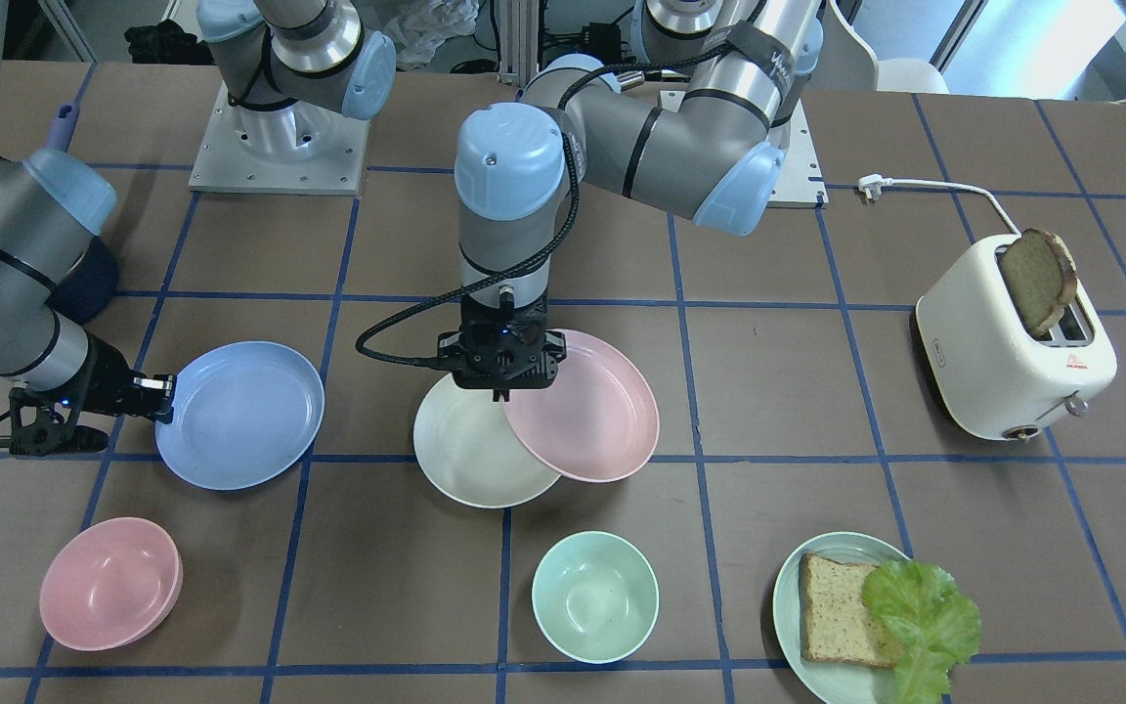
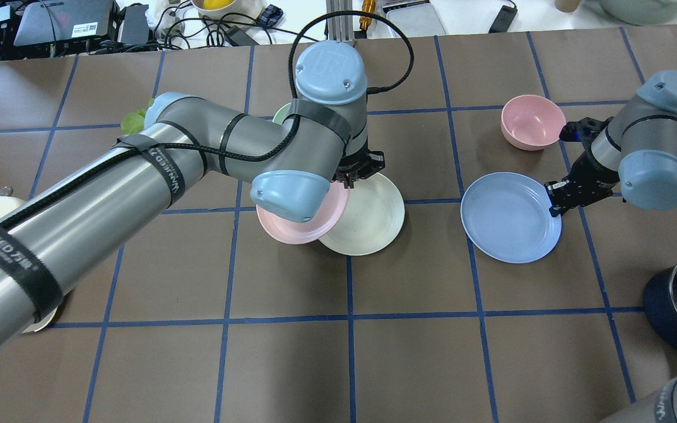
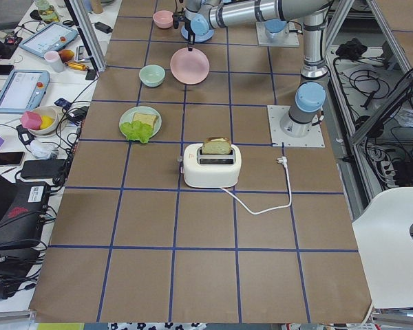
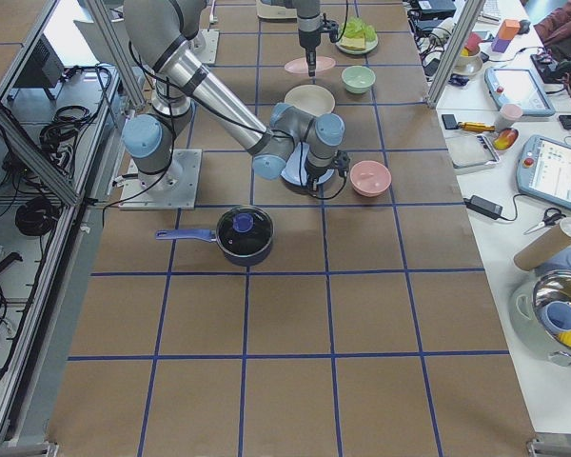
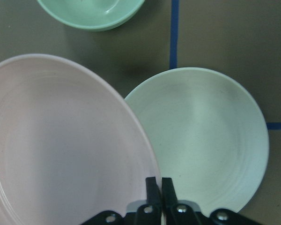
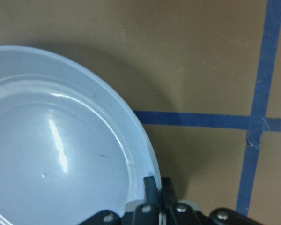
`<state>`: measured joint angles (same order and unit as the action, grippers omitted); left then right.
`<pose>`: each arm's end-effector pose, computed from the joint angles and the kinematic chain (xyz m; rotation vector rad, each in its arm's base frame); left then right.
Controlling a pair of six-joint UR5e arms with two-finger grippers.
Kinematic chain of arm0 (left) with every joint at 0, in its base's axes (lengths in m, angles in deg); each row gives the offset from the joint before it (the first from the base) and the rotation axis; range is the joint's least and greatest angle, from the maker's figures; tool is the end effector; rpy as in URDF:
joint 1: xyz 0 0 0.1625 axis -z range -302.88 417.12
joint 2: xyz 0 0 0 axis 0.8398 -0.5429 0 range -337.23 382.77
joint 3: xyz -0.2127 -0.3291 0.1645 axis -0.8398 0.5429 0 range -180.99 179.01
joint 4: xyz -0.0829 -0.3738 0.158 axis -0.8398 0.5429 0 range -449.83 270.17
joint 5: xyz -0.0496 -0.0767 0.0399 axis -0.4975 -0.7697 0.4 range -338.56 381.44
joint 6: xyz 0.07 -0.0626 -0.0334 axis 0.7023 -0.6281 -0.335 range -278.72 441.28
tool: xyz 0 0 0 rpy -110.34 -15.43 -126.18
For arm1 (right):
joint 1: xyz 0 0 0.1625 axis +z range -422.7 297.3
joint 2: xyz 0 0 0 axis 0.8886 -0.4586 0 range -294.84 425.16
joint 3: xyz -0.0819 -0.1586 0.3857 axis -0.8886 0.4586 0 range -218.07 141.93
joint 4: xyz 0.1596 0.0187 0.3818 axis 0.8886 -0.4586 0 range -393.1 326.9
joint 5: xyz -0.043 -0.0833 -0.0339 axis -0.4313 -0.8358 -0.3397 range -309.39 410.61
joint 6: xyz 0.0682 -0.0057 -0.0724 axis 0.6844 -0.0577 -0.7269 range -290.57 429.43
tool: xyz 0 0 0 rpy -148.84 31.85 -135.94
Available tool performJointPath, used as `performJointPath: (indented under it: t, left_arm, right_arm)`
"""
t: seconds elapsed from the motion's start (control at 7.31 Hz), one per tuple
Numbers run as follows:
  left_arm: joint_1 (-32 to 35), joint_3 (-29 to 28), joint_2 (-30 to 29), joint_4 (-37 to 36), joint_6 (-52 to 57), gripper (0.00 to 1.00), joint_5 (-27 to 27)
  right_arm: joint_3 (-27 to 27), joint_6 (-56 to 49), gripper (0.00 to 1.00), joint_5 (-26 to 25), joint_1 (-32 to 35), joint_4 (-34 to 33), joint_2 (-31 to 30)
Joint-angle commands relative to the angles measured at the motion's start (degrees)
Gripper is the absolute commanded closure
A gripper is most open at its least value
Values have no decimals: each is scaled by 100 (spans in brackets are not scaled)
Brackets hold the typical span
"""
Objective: Stack three plates with pink and blue
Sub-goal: 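Carry the pink plate onto the cream plate with the left gripper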
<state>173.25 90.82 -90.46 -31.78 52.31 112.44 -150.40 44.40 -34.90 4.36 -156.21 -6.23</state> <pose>-0.3973 -0.5111 0.3001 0.0781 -3.0950 0.1785 -0.0717 -0.5312 0.1963 -0.0470 3.0112 0.1400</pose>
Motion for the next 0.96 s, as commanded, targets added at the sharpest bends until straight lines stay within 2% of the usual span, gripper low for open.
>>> performJointPath:
  t: [0.0, 0.27, 0.55, 0.68, 0.82]
  left_arm:
    - [522, -652, -445, 65, -563, 100, 84]
    - [586, -690, -630, 31, -610, 100, 93]
    - [595, -611, -718, 75, -697, 100, 111]
    - [595, -629, -745, 58, -689, 97, 120]
    - [595, -637, -823, 23, -680, 79, 172]
  right_arm:
    - [289, 7, 100, 166, 0, 417, -24]
    - [571, 16, 100, 202, 0, 797, -24]
    - [650, 16, 100, 202, 0, 868, -24]
    - [773, 16, 100, 202, 0, 1025, -24]
    - [974, 16, 100, 202, 0, 1279, -24]
